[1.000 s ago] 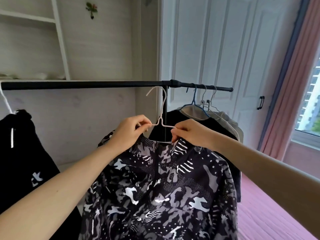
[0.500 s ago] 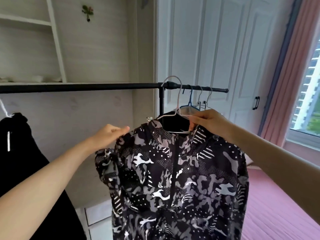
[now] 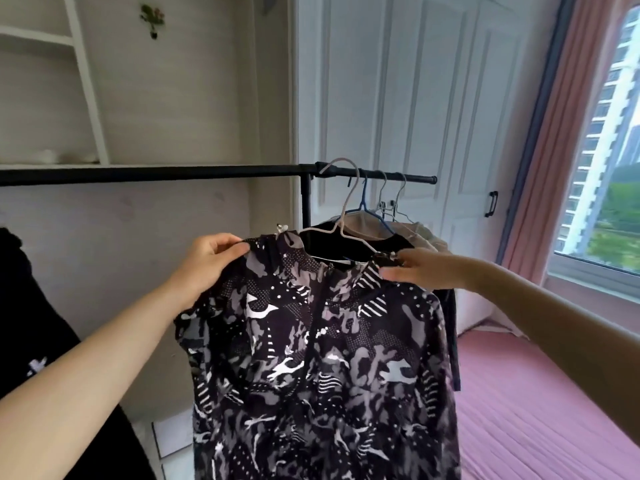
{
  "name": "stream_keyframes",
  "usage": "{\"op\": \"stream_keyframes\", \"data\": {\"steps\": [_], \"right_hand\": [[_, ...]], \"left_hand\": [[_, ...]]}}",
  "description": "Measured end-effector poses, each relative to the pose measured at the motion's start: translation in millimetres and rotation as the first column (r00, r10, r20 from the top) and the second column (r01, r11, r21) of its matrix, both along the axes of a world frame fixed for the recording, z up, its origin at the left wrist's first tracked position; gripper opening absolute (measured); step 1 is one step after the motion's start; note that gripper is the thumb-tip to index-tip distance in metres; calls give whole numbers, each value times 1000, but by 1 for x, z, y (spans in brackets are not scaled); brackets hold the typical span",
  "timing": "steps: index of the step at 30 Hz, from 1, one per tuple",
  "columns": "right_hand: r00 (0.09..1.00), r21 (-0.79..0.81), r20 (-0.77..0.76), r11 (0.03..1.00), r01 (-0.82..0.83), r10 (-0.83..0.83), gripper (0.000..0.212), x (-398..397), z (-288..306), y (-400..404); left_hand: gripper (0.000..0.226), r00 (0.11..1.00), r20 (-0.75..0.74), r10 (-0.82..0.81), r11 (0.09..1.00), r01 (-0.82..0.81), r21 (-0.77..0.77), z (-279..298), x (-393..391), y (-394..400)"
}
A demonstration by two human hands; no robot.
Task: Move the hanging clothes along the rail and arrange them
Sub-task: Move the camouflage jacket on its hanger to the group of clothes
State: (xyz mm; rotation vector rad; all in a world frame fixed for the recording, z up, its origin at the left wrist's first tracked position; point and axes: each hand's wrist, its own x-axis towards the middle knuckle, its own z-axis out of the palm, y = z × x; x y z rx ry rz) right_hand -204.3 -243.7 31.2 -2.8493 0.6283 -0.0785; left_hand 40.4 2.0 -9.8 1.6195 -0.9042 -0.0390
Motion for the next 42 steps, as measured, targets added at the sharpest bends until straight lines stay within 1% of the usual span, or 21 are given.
{"op": "stream_keyframes", "data": {"steps": [2,4,7,9,12,14,16,17,20,22,23,24,25,26,27,29,31,34,36,39,42], "right_hand": [[998,57,51,998,-26,23,45,-1,-7,-2],[976,138,218,990,-32,1,32,-2,-10,-2],[870,315,478,948,-45,-118,16,4,-9,-6],[796,398,571,915,-57,-199,14,7,-6,-9],[704,389,662,921,-29,-258,16,6,0,-15],[661,397,698,917,-39,-274,15,2,4,-18],[629,394,719,919,-21,-294,15,-3,4,-27],[620,397,723,918,-9,-306,15,-5,4,-31],[616,401,715,916,28,-332,15,-14,-1,-41],[612,408,713,912,35,-343,16,-23,-4,-45],[616,410,708,911,37,-344,17,-27,-4,-46],[625,406,702,913,41,-341,18,-31,-5,-47],[638,401,693,915,47,-336,20,-35,-6,-48],[652,396,683,917,47,-329,21,-39,-7,-49],[664,398,675,917,41,-323,20,-43,-8,-49],[678,400,665,916,30,-313,17,-49,-12,-50],[695,396,651,918,32,-305,15,-55,-18,-51],[717,415,632,910,9,-296,13,-63,-28,-52],[728,416,626,909,-10,-278,11,-69,-32,-54],[758,396,609,918,-36,-233,10,-75,-36,-58],[763,411,607,909,-63,-222,15,-79,-41,-59]], "left_hand": [[9,999,-26,29,998,-30,-50,2,1,1],[10,997,-69,30,995,-36,-90,5,0,1],[13,993,-122,-10,995,-3,-104,6,1,6],[12,993,-119,-25,997,16,-74,1,-2,8],[17,990,-144,-11,1000,14,20,-14,-6,11],[29,997,-73,7,984,6,177,-23,-8,11],[51,1000,16,-6,910,-1,415,-31,-8,11],[57,1000,17,-26,853,13,522,-35,-8,12],[82,996,-11,-91,626,65,777,-49,-5,15],[84,995,-30,-99,444,71,893,-56,-4,13],[79,992,-65,-111,394,104,913,-57,-5,11],[77,989,-84,-122,382,125,916,-55,-8,9],[77,988,-93,-122,408,135,903,-53,-13,5],[75,986,-90,-139,477,146,867,-48,-18,-1],[72,984,-98,-151,590,170,790,-42,-27,-5],[59,978,-119,-169,808,206,552,-26,-43,-17],[48,982,-100,-160,917,185,353,-15,-52,-31],[21,996,-42,-75,986,80,146,-7,-62,-47],[12,1000,-7,7,996,-7,87,-11,-65,-53],[5,997,32,73,996,-75,55,-22,-68,-56],[11,985,65,160,987,-160,-13,-37,-74,-59]]}}
